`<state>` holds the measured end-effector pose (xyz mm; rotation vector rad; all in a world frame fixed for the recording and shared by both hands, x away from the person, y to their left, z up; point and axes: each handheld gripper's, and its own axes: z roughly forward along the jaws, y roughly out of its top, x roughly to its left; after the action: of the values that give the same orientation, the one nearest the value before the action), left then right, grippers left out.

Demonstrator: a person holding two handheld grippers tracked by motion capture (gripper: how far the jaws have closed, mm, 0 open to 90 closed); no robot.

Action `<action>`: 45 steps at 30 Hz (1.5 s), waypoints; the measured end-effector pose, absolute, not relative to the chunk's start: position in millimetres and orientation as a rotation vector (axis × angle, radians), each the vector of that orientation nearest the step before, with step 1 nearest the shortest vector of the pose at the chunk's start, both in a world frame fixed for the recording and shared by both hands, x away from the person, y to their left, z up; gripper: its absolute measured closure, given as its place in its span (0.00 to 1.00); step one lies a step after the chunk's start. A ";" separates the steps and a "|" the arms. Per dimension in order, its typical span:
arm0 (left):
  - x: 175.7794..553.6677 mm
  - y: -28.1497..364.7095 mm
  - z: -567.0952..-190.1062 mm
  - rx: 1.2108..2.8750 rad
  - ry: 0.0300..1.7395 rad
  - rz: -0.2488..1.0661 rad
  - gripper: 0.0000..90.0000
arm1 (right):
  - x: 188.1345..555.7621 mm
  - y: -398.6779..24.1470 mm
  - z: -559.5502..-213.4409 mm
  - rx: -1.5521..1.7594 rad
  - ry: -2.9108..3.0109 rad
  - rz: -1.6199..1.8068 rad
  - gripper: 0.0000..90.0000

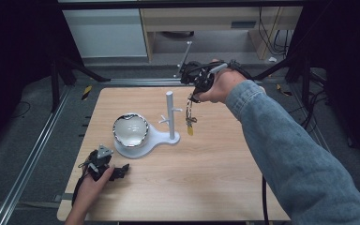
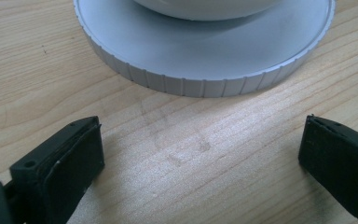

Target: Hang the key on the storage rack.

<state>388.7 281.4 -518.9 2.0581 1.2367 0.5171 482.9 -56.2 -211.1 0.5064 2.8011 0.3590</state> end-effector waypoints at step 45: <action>388.7 281.5 -518.8 2.058 1.236 0.517 0.00 | 512.9 -15.8 -242.4 0.513 2.867 0.276 0.99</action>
<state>388.7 281.5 -518.8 2.0584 1.2364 0.5169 512.9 -15.8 -242.4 0.5129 2.8665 0.2757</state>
